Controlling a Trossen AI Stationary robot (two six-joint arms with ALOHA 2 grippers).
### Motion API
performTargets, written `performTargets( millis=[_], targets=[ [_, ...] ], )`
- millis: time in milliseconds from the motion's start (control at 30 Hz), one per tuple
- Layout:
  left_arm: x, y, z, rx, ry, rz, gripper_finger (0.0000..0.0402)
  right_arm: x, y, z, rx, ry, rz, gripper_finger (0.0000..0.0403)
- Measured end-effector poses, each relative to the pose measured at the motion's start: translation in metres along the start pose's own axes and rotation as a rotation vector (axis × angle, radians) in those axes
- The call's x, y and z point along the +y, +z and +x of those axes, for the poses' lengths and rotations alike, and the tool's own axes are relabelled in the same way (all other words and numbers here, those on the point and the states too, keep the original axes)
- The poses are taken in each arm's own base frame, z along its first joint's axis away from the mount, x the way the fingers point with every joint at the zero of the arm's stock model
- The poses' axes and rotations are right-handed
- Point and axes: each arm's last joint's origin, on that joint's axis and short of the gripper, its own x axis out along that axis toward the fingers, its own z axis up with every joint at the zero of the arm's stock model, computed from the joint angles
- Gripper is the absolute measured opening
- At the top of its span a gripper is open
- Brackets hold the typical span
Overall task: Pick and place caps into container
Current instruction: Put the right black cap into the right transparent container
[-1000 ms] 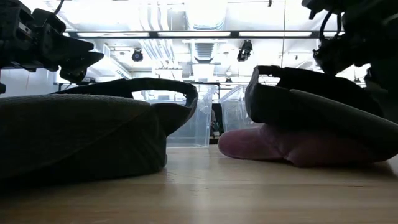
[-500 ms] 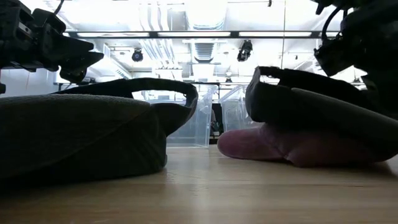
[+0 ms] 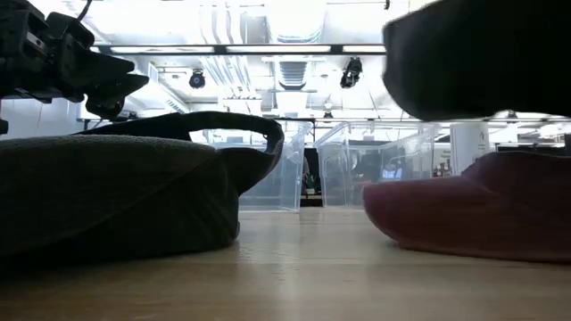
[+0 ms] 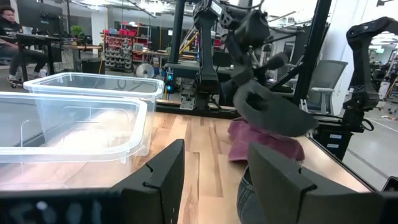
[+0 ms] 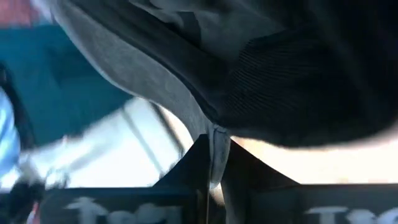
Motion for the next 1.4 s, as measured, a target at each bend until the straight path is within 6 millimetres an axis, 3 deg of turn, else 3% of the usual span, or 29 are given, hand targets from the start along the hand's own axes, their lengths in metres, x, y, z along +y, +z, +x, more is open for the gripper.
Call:
performTargets(
  millis=[167, 267, 500, 600, 700, 833, 1000, 1167, 1400],
  targets=[
    [0.0, 0.0, 0.0, 0.0, 0.0, 0.0, 0.0169, -0.007, 0.017, -0.007, -0.191, -0.041, 0.075, 0.0017],
    [0.0, 0.0, 0.0, 0.0, 0.0, 0.0, 0.0169, 0.001, 0.031, -0.012, -0.281, 0.059, 0.013, 0.0017],
    [0.0, 0.0, 0.0, 0.001, 0.0, 0.0, 0.0169, 0.021, 0.037, -0.059, -0.576, 0.206, -0.132, 0.0018],
    [0.0, 0.0, 0.0, 0.001, 0.0, 0.0, 0.0169, 0.022, 0.031, -0.085, -0.841, 0.084, -0.105, 0.0018],
    [0.0, 0.0, 0.0, 0.001, 0.0, 0.0, 0.0169, 0.02, 0.019, -0.117, -1.148, -0.153, -0.041, 0.0018],
    [0.0, 0.0, 0.0, 0.001, 0.0, 0.0, 0.0169, 0.015, 0.013, -0.145, -1.349, -0.404, 0.082, 0.0018],
    [0.0, 0.0, 0.0, 0.001, 0.0, 0.0, 0.0169, 0.001, 0.03, -0.159, -1.354, -0.551, 0.283, 0.0018],
    [0.0, 0.0, 0.0, 0.001, 0.0, 0.0, 0.0169, -0.026, 0.075, -0.158, -1.282, -0.719, 0.476, 0.0018],
    [0.0, 0.0, 0.0, 0.001, 0.0, 0.0, 0.0169, -0.072, 0.132, -0.145, -0.909, -0.591, 0.59, 0.002]
  ],
)
